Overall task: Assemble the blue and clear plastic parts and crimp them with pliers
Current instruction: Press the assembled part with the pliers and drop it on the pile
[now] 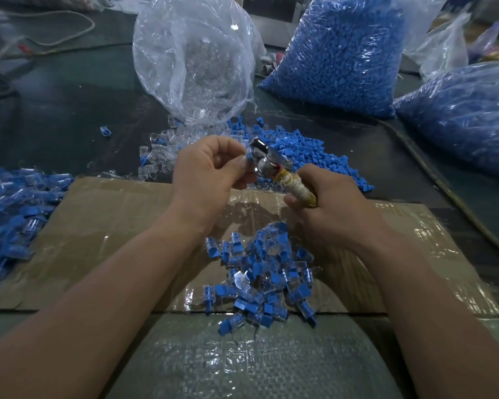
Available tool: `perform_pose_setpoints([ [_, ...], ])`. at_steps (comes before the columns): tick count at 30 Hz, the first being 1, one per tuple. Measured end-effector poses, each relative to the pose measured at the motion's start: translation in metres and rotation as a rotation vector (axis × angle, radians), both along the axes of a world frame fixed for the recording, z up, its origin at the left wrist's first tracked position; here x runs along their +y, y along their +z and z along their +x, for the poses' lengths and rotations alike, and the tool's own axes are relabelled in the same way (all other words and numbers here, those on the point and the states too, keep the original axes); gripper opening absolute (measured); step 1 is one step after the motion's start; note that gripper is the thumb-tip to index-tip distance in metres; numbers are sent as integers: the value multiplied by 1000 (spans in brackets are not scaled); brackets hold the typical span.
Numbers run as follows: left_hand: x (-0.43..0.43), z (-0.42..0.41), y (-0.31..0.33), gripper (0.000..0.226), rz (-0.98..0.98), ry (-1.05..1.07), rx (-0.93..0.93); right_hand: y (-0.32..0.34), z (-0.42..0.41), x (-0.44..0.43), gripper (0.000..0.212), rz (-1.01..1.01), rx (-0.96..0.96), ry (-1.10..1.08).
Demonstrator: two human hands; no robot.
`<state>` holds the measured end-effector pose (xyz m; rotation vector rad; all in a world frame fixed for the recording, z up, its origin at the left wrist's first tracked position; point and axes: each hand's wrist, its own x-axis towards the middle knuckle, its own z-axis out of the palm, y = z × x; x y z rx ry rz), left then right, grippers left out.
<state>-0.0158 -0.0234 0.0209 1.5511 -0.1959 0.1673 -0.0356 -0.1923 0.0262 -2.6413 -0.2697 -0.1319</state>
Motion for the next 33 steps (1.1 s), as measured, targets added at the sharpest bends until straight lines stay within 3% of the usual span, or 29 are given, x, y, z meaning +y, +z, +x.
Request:
perform_pose_setpoints([
  [13, 1, 3, 0, 19, 7, 27, 7, -7, 3, 3, 15, -26, -85, -19],
  [19, 9, 7, 4, 13, -39, -40, 108, -8, 4, -4, 15, 9, -143, -74],
  [23, 21, 7, 7, 7, -28, -199, 185, -6, 6, -14, 17, -37, -91, -135],
  [28, 27, 9, 12, 7, 176, -513, 217, -3, 7, -17, 32, -100, -14, -109],
  [33, 28, 8, 12, 13, 323, -635, 258, -1, 6, -13, 40, -88, 79, -60],
])
